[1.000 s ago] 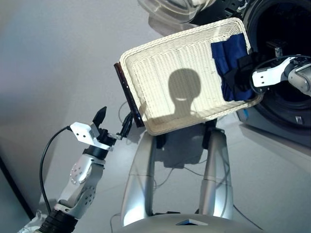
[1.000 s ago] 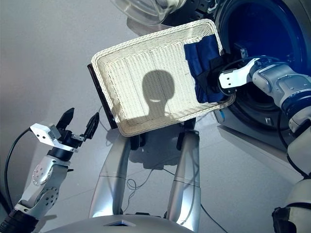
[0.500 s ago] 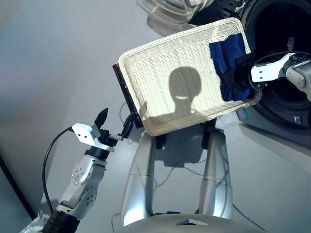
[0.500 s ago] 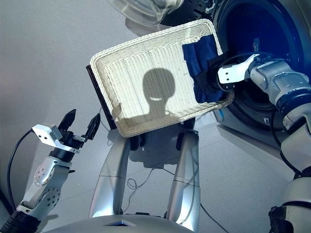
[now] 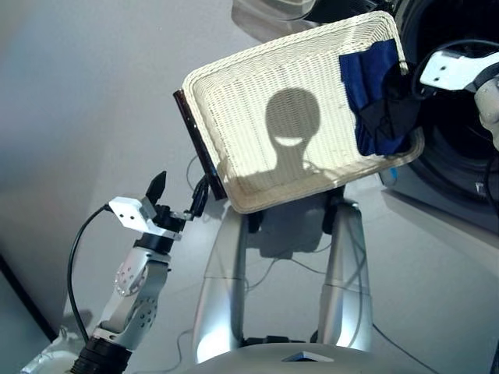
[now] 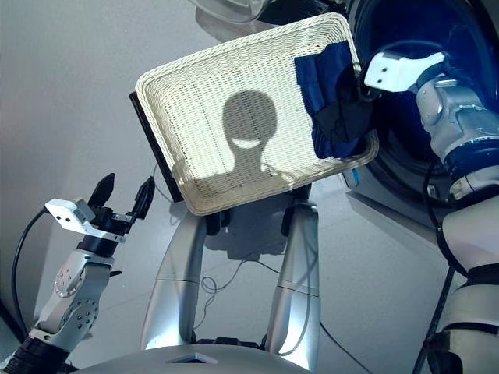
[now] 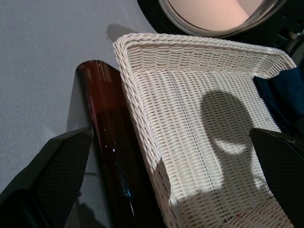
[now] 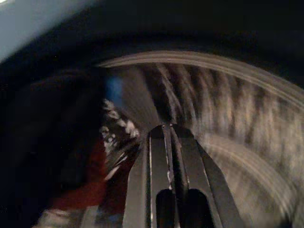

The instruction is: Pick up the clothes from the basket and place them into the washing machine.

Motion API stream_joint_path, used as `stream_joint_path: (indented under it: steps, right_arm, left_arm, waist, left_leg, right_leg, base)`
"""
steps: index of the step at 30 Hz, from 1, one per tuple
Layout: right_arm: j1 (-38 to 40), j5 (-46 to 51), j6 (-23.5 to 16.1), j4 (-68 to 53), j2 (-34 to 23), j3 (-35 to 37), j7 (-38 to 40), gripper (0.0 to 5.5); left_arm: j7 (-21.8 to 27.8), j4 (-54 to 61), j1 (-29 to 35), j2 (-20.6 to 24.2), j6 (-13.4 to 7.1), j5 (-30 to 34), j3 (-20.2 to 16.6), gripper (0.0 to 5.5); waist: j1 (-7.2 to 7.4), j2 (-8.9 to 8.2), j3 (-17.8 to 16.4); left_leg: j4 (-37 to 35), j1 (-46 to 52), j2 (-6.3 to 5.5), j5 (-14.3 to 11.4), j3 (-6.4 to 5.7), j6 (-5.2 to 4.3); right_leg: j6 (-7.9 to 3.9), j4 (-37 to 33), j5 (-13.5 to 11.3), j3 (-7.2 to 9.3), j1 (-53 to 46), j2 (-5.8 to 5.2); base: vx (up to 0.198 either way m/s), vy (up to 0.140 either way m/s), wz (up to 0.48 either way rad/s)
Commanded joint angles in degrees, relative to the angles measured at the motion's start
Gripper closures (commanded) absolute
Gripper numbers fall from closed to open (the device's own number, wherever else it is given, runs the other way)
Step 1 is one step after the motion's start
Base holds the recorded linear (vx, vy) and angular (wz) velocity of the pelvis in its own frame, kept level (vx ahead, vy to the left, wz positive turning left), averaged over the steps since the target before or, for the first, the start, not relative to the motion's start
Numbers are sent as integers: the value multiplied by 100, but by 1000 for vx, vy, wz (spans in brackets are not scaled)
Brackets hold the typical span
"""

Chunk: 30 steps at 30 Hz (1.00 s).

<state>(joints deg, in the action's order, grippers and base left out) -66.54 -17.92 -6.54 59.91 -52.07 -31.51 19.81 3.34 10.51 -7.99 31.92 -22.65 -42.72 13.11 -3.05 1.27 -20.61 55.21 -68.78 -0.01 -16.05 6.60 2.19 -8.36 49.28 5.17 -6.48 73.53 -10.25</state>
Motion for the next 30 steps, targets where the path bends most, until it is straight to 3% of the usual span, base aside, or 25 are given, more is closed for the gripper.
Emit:
stream_joint_path:
  steps: [1, 4, 10, 17, 27, 28, 29, 30]
  right_arm:
    - [55, 1109, -76, 274, 11, 495, 769, 550]
    - [-91, 2254, -334, 788, 343, 1123, 1062, 550]
    - [-416, 2649, -303, 1388, 469, 1080, 1172, 550]
    - [-672, 3976, -520, 1987, 489, 1599, 1367, 550]
    - [-125, 1381, -142, 767, 62, -65, 1010, 550]
    - [-69, 1027, -104, 613, -42, -270, 941, 119]
    - [-6, 742, -61, 422, -157, -399, 936, 0]
    - [63, 549, -45, 245, -269, -442, 924, 0]
  left_arm:
    - [-133, 335, -50, -243, -469, 47, -211, 0]
    - [-219, 303, 59, -195, -524, 28, -107, 0]
    - [-283, 365, 81, -51, -548, -24, -56, 0]
    - [-425, 363, 168, 33, -553, 5, 82, 0]
    - [-298, 448, 91, 5, -679, 41, -11, 0]
    - [-295, 437, 51, -1, -687, 44, -56, 0]
    - [-290, 437, 13, -15, -694, 57, -87, 0]
    - [-282, 406, -18, -33, -689, 69, -107, 0]
  waist:
    - [59, 203, 2]
    - [26, 236, -20]
    - [-41, 281, -33]
    - [-105, 331, 32]
    - [-37, 251, -12]
    - [-38, 233, -16]
    - [-19, 227, -24]
    - [2, 215, -29]
  left_leg:
    - [-568, -89, -97, 481, 157, -81]
    - [-544, -82, -94, 449, 175, -67]
    - [-480, -113, -84, 422, 191, -62]
    - [-478, -148, -106, 405, 177, -70]
    - [-503, -167, -90, 473, 162, -92]
    - [-506, -163, -85, 475, 163, -97]
    - [-484, -173, -79, 470, 169, -99]
    - [-463, -190, -76, 460, 168, -96]
  right_leg:
    - [572, 187, 279, 575, -122, 100]
    - [572, 205, 293, 563, -110, 102]
    - [571, 267, 325, 554, -90, 90]
    - [563, 282, 356, 562, -54, 87]
    - [554, 259, 311, 552, -49, 71]
    - [557, 263, 313, 545, -43, 78]
    - [555, 274, 312, 540, -37, 78]
    - [556, 289, 313, 534, -22, 83]
  base:
    - [0, 0, 0]
    - [0, 0, 0]
    - [0, 0, 0]
    - [0, 0, 0]
    - [0, 0, 0]
    - [0, 0, 0]
    - [0, 0, 0]
    - [0, 0, 0]
